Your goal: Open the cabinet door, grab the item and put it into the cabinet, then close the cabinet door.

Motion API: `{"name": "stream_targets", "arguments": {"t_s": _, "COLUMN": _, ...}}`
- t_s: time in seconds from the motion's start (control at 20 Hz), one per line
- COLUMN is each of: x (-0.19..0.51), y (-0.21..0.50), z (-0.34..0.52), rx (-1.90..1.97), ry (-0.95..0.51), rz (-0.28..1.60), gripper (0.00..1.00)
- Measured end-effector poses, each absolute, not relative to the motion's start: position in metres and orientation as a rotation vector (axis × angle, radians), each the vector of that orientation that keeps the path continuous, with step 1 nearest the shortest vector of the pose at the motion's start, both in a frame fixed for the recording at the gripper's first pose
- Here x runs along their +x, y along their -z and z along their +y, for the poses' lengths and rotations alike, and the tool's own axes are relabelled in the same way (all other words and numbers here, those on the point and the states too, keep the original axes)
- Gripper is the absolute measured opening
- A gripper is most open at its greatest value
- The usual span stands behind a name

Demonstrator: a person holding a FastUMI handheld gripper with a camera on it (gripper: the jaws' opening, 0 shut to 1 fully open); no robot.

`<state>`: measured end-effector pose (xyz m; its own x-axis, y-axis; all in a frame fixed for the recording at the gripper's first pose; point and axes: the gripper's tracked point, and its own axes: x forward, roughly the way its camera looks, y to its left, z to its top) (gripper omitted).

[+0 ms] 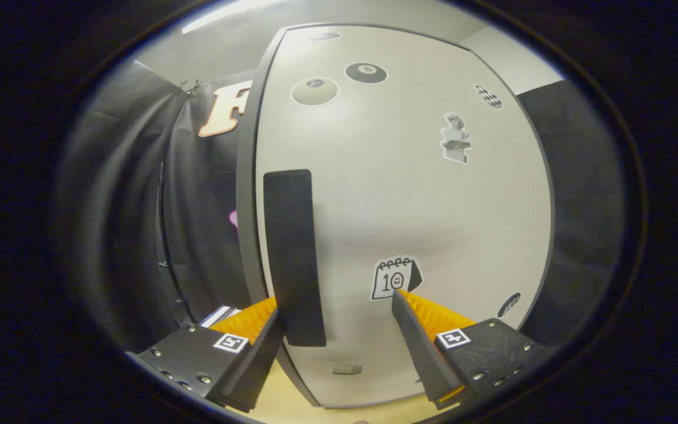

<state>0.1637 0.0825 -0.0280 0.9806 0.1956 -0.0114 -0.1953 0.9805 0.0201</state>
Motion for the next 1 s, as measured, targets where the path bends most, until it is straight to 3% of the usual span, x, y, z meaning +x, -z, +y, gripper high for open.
{"name": "stream_targets", "arguments": {"t_s": 0.45, "x": 0.15, "y": 0.028, "z": 0.085, "rx": 0.034, "ry": -0.201, "rz": 0.022, "gripper": 1.0}}
{"name": "stream_targets", "arguments": {"t_s": 1.0, "x": -0.004, "y": 0.013, "z": -0.004, "rx": -0.017, "ry": -0.107, "rz": 0.046, "gripper": 1.0}}
